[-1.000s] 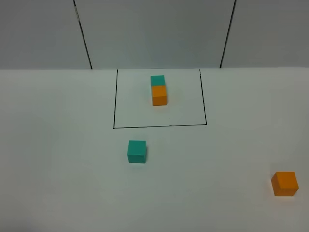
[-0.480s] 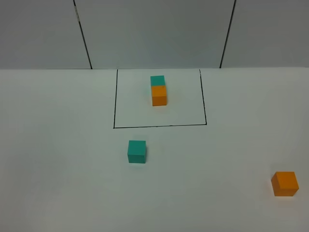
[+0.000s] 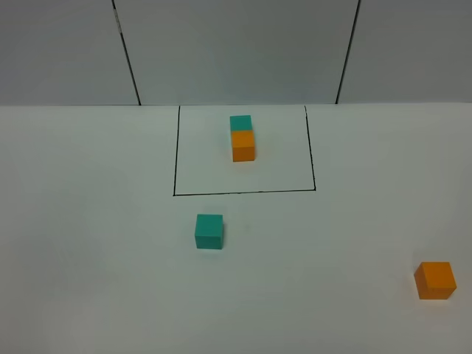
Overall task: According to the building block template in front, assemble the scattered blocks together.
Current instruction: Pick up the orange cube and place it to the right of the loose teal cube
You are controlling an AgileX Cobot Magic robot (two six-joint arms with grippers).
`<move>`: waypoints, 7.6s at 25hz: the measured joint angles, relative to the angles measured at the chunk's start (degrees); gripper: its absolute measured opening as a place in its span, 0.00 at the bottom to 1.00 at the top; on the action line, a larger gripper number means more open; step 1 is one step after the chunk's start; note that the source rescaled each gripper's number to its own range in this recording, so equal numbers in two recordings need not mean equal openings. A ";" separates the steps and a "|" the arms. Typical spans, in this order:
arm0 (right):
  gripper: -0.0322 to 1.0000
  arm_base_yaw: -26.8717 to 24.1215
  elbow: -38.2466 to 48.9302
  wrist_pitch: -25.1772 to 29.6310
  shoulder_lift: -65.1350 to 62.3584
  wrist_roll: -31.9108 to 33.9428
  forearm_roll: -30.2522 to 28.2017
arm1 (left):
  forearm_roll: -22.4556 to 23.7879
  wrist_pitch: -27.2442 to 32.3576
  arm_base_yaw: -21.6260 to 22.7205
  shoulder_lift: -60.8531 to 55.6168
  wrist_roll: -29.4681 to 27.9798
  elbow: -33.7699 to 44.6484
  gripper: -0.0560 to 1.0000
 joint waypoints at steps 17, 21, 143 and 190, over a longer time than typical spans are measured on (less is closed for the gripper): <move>0.68 0.00 0.00 0.00 0.00 0.00 0.00 | 0.00 0.00 0.00 0.00 0.00 0.00 0.50; 0.68 0.00 0.00 0.00 0.00 0.00 0.00 | 0.00 0.00 0.00 0.00 0.00 0.00 0.49; 0.03 33.39 -78.17 3.96 129.81 -46.25 1.21 | 0.00 0.00 0.00 0.00 0.00 0.04 0.49; 0.03 37.07 -81.08 -3.67 135.84 -47.72 5.95 | 0.00 0.00 0.00 0.00 0.05 0.04 0.49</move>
